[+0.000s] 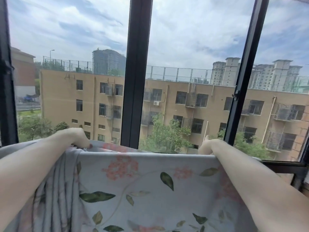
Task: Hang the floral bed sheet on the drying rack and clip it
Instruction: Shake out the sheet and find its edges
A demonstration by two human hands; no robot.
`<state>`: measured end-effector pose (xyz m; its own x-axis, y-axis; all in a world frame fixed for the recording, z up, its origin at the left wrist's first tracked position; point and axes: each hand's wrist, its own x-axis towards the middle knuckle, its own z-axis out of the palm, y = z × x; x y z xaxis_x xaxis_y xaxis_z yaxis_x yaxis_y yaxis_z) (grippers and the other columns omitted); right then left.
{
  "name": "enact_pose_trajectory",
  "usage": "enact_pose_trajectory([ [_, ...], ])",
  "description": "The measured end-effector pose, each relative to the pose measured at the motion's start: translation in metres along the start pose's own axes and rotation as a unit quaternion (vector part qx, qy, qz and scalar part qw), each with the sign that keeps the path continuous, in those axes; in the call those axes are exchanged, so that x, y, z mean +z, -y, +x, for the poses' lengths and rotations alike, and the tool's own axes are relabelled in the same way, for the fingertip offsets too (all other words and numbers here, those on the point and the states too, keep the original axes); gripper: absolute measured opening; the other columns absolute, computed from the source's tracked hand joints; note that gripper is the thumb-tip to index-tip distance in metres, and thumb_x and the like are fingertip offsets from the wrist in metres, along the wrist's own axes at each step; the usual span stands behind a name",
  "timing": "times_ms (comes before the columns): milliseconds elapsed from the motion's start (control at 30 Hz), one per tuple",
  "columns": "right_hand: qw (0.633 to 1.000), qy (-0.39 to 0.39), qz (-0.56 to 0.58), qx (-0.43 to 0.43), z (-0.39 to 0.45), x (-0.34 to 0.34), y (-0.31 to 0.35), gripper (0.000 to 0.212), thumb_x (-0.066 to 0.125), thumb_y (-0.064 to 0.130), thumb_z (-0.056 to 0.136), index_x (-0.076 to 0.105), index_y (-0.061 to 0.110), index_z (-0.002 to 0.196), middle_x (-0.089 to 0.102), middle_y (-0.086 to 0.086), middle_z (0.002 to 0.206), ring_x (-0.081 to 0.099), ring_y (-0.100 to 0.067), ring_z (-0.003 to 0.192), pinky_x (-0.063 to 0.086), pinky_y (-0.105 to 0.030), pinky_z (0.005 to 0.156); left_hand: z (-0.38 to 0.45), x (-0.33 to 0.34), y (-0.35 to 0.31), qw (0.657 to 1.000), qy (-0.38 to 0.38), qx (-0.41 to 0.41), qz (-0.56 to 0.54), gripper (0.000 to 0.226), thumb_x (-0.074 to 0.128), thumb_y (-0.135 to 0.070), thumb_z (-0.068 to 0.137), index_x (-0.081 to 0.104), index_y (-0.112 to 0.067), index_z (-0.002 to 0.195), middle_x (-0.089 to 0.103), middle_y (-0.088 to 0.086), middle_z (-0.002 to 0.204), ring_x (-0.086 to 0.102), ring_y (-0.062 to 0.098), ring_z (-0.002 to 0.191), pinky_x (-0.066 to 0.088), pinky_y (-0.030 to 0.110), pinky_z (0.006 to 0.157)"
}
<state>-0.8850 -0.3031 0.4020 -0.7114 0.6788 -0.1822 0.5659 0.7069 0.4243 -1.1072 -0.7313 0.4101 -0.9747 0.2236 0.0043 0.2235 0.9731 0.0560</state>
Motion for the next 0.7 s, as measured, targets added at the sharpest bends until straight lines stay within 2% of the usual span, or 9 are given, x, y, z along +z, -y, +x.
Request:
enact_pose_trajectory([
  [33, 0.999, 0.023, 0.035, 0.007, -0.007, 0.001, -0.004, 0.057, 0.036, 0.02, 0.107, 0.026, -0.002, 0.159, 0.017, -0.027, 0.166, 0.018, -0.053, 0.149, 0.016, -0.07, 0.119, 0.002, 0.002, 0.001, 1.0, 0.01, 0.0, 0.004, 0.034, 0.07, -0.05, 0.082, 0.067, -0.016, 0.089, 0.07, -0.001, 0.09, 0.066, 0.016, 0.081, 0.049, 0.023, 0.064],
  [100, 0.99, 0.009, 0.139, 0.022, -0.018, -0.004, -0.011, 0.071, 0.049, 0.041, 0.096, 0.034, 0.007, 0.156, 0.029, -0.018, 0.16, 0.038, -0.04, 0.14, 0.036, -0.053, 0.116, 0.002, 0.003, 0.005, 1.0, 0.023, -0.01, -0.013, 0.032, 0.068, -0.047, 0.079, 0.07, -0.016, 0.087, 0.073, -0.001, 0.09, 0.067, 0.016, 0.08, 0.05, 0.024, 0.065],
  [200, 0.964, -0.052, 0.257, 0.034, -0.028, -0.007, -0.027, 0.058, 0.068, 0.038, 0.082, 0.056, 0.012, 0.133, 0.06, -0.004, 0.126, 0.064, -0.023, 0.105, 0.058, -0.039, 0.091, 0.0, 0.002, 0.008, 0.999, 0.022, -0.016, -0.029, 0.035, 0.068, -0.051, 0.074, 0.071, -0.018, 0.086, 0.074, -0.002, 0.09, 0.069, 0.015, 0.084, 0.057, 0.027, 0.075],
  [267, 0.966, -0.054, 0.251, 0.037, -0.041, -0.008, -0.034, 0.042, 0.068, 0.034, 0.08, 0.068, 0.012, 0.116, 0.068, -0.003, 0.109, 0.069, -0.02, 0.093, 0.061, -0.032, 0.076, 0.0, 0.002, 0.01, 0.999, 0.021, -0.017, -0.038, 0.034, 0.068, -0.05, 0.074, 0.07, -0.018, 0.086, 0.074, -0.002, 0.091, 0.07, 0.015, 0.085, 0.058, 0.027, 0.077],
  [367, 0.983, -0.013, 0.179, 0.033, -0.07, -0.013, -0.043, 0.037, 0.063, 0.033, 0.09, 0.071, 0.009, 0.117, 0.068, -0.003, 0.115, 0.067, -0.016, 0.095, 0.05, -0.023, 0.065, 0.0, 0.002, 0.01, 0.999, 0.023, -0.016, -0.03, 0.031, 0.068, -0.046, 0.08, 0.07, -0.017, 0.09, 0.073, -0.001, 0.093, 0.069, 0.015, 0.086, 0.055, 0.025, 0.072],
  [467, 0.986, 0.032, 0.163, 0.032, -0.096, -0.017, -0.052, 0.034, 0.061, 0.033, 0.094, 0.07, 0.011, 0.118, 0.066, -0.001, 0.119, 0.067, -0.016, 0.105, 0.05, -0.025, 0.073, -0.005, 0.0, 0.009, 0.999, 0.029, -0.014, -0.017, 0.026, 0.067, -0.039, 0.086, 0.066, -0.015, 0.095, 0.07, 0.0, 0.097, 0.067, 0.015, 0.087, 0.051, 0.024, 0.064],
  [567, 0.974, 0.102, 0.202, 0.023, -0.11, -0.015, -0.066, 0.016, 0.065, 0.028, 0.087, 0.071, 0.017, 0.097, 0.068, 0.003, 0.103, 0.072, -0.015, 0.091, 0.059, -0.033, 0.079, -0.008, -0.001, 0.006, 0.999, 0.034, -0.005, 0.005, 0.023, 0.066, -0.035, 0.087, 0.064, -0.014, 0.097, 0.069, 0.0, 0.096, 0.066, 0.015, 0.083, 0.048, 0.023, 0.06],
  [633, 0.961, 0.136, 0.24, 0.023, -0.115, -0.011, -0.073, 0.022, 0.065, 0.023, 0.083, 0.075, 0.012, 0.1, 0.077, -0.005, 0.1, 0.077, -0.023, 0.087, 0.062, -0.037, 0.076, -0.01, -0.002, 0.003, 0.999, 0.036, -0.001, 0.014, 0.021, 0.065, -0.033, 0.088, 0.062, -0.014, 0.095, 0.067, -0.001, 0.094, 0.065, 0.014, 0.083, 0.047, 0.022, 0.06],
  [700, 0.952, 0.152, 0.263, 0.026, -0.112, -0.008, -0.076, 0.032, 0.065, 0.019, 0.078, 0.076, 0.007, 0.105, 0.079, -0.011, 0.103, 0.077, -0.031, 0.096, 0.06, -0.045, 0.085, -0.009, -0.001, 0.002, 0.999, 0.037, 0.007, 0.031, 0.02, 0.066, -0.033, 0.088, 0.061, -0.015, 0.093, 0.066, -0.001, 0.094, 0.065, 0.015, 0.084, 0.048, 0.022, 0.061],
])
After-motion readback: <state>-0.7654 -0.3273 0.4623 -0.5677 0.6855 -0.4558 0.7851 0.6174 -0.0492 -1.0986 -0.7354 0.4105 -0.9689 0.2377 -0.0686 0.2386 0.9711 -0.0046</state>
